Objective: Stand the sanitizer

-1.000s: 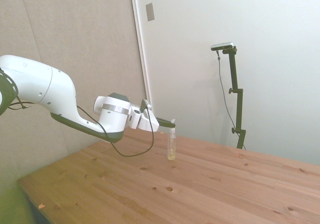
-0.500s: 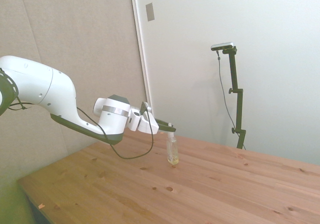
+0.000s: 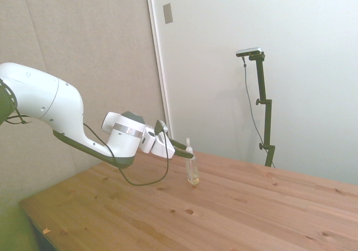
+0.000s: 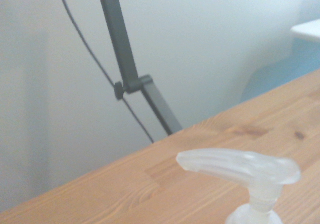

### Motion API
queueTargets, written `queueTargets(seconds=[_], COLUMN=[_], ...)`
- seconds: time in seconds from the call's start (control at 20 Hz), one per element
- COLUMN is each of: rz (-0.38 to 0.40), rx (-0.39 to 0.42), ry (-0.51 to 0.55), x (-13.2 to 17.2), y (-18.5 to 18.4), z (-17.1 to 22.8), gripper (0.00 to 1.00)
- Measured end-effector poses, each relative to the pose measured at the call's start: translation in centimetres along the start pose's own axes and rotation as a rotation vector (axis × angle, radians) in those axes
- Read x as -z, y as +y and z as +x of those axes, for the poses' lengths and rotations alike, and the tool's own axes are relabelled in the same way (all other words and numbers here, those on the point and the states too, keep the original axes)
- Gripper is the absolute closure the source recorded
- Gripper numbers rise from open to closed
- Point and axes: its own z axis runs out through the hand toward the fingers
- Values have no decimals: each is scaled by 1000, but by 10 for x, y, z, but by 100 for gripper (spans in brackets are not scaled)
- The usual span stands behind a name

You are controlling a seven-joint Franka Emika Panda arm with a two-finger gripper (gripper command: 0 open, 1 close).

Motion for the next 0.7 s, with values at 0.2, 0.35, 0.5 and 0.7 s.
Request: queueTargets(seconds=[0.2,0.35,0.5,0.7], rz=[-44,-93,-155,-216], rx=[22,71,145,243], ry=[-94,-179,-258,-357], x=[25,45,65,87], y=[-7,-2,10,15], z=[17,19,17,26], gripper=[0,0,0,0])
